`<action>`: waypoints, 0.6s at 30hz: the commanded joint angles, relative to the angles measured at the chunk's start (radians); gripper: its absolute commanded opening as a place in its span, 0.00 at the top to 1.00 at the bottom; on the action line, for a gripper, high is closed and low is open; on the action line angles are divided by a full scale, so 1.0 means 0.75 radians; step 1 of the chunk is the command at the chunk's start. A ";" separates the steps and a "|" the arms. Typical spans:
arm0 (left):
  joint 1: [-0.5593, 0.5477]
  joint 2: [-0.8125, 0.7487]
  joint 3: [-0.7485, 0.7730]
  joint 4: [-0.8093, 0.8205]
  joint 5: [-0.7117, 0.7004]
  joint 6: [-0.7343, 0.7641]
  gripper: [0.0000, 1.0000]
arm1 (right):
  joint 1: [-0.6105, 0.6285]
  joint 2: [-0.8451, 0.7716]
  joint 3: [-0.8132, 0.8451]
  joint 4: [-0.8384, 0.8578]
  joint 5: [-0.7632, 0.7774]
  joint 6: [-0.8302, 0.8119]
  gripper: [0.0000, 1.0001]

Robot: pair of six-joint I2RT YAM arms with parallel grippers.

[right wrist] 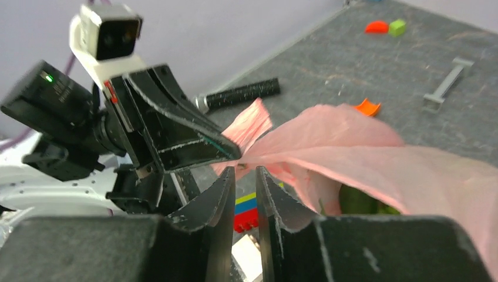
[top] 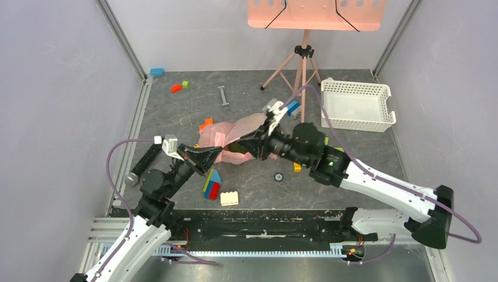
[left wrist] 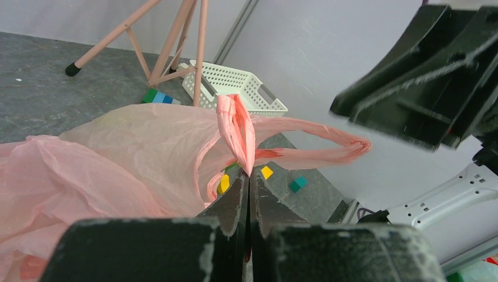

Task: Take the fake fruits out of the plastic bag
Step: Adjust the plastic bag at the center of the board.

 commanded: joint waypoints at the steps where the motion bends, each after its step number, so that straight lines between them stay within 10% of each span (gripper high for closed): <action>1: -0.003 -0.016 0.006 -0.007 -0.025 -0.034 0.98 | 0.140 0.108 0.053 -0.023 0.275 -0.070 0.80; 18: -0.003 -0.118 -0.021 -0.049 -0.063 -0.034 0.98 | 0.188 0.354 0.023 -0.002 0.618 -0.064 0.91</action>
